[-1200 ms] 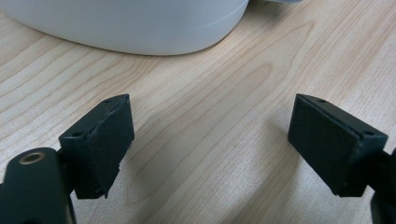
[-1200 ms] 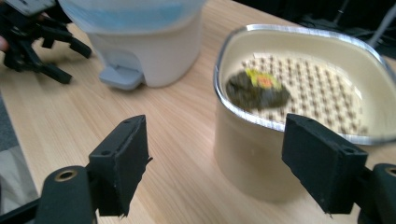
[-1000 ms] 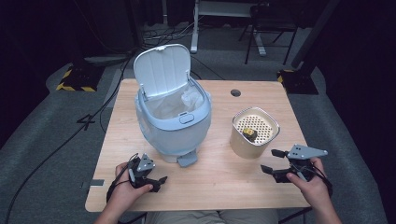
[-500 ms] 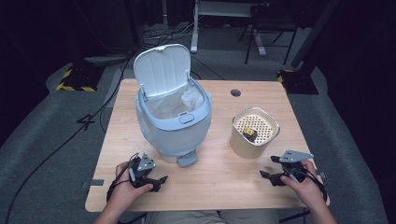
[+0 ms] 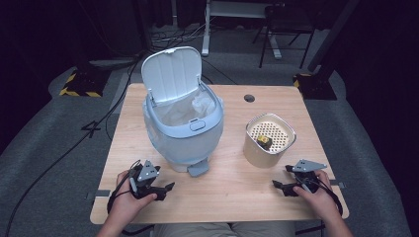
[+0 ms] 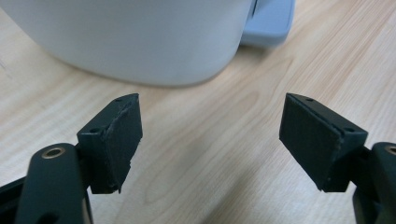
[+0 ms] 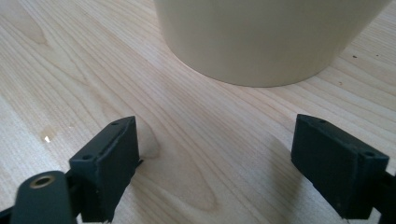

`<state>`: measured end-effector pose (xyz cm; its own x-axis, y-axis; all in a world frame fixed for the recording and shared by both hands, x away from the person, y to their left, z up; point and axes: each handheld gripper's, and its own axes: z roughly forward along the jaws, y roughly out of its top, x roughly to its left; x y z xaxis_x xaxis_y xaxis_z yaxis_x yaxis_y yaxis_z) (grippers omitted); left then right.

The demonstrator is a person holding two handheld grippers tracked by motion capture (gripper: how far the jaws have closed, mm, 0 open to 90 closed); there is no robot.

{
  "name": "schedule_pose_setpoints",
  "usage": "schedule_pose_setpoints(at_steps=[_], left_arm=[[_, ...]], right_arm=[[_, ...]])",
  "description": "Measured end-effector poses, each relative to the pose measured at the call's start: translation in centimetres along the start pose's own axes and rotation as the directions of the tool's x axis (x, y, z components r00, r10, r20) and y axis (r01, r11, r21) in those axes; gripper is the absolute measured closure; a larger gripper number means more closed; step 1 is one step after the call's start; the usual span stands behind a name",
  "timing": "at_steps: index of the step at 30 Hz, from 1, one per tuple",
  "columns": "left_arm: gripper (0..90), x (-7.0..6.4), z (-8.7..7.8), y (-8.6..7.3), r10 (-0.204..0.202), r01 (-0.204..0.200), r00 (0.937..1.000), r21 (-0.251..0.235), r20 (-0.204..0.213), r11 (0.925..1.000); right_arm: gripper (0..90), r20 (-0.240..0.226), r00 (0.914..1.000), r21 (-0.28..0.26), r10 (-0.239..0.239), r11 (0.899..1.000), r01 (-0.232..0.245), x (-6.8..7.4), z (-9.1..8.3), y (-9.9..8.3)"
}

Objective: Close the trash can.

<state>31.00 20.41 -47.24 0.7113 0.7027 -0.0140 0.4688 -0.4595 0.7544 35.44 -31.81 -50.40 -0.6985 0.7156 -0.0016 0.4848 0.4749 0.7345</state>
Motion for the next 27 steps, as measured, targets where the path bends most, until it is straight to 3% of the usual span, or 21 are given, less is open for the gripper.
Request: schedule_pose_setpoints(at_steps=[4,9,12,15,19,23,27], left_arm=[[23.4,0.0,-1.6,1.2,0.008,-0.007,0.9999,-0.064,0.008,0.9979],[26.4,0.0,-4.2,2.7,0.061,-0.056,0.9978,-0.149,0.026,0.9873],[26.4,0.3,-5.4,3.7,0.083,-0.076,0.9958,-0.153,0.039,0.9852],[26.6,0.7,-6.7,4.8,0.082,-0.067,0.9939,-0.184,0.074,0.9806],[26.8,1.3,-8.6,6.2,0.067,-0.038,0.992,-0.257,0.107,0.9657],[26.8,2.0,-10.0,7.5,0.065,-0.033,0.9933,-0.301,0.096,0.953],[26.6,2.9,-11.4,8.9,0.05,-0.006,0.9929,-0.373,0.108,0.928]], right_arm=[[14.7,0.003,1.0,0.0,0.0,1.0,0.0,0.0,0.0,0.0],[14.7,0.004,1.0,0.0,-0.001,1.0,0.001,0.0,0.0,0.0],[14.7,0.004,1.0,0.0,-0.001,1.0,0.001,0.0,0.0,0.0],[14.7,0.007,1.0,0.001,0.001,1.0,-0.001,0.0,0.1,0.0],[15.0,0.005,1.0,0.0,0.001,1.0,-0.001,0.0,0.0,0.0],[15.0,0.005,1.0,0.0,0.001,1.0,-0.001,0.0,0.0,0.0],[15.0,0.006,1.0,0.0,0.001,1.0,-0.001,0.0,0.0,0.0]])
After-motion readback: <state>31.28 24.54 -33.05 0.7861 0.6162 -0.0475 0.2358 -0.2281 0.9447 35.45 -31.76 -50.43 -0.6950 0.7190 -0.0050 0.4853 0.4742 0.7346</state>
